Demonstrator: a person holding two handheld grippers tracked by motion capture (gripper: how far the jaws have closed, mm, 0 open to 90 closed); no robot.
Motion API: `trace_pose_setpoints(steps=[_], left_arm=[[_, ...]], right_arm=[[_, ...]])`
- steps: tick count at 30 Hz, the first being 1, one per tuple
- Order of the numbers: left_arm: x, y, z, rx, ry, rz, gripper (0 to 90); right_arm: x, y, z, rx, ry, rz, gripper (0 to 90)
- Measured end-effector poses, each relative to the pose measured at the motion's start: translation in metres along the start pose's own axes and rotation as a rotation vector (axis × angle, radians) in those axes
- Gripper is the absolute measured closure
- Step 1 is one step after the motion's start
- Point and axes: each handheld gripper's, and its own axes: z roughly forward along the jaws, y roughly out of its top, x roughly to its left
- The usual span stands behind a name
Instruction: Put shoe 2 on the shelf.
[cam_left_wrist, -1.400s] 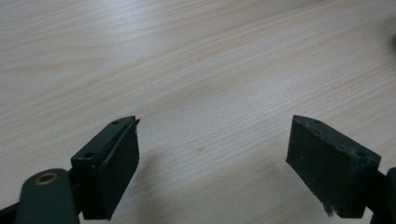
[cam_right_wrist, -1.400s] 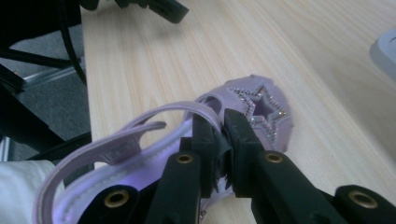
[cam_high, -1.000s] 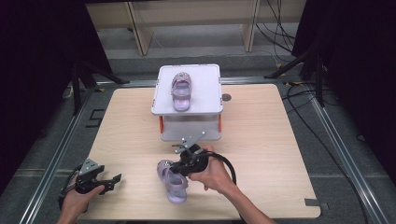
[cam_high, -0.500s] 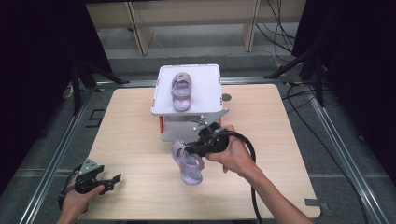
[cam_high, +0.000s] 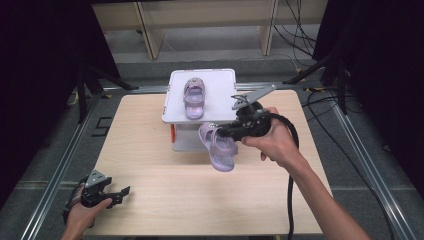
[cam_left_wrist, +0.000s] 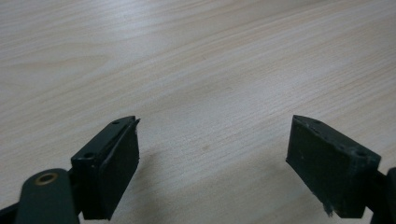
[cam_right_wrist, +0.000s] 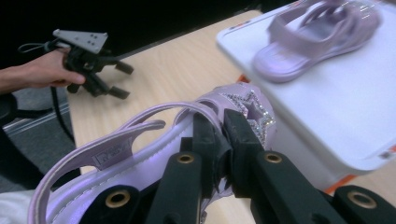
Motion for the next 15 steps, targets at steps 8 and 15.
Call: trace_pose_setpoints(steps=[8,15], left_arm=[[0.000,0.000,0.000,0.002,0.001,-0.001,16.3],[0.000,0.000,0.000,0.005,-0.001,-0.003,16.4]], right_arm=[[-0.028,0.016,-0.014,-0.028,-0.058,0.011,84.2],[-0.057,0.030,-0.001,-0.039,-0.100,0.030,84.2]])
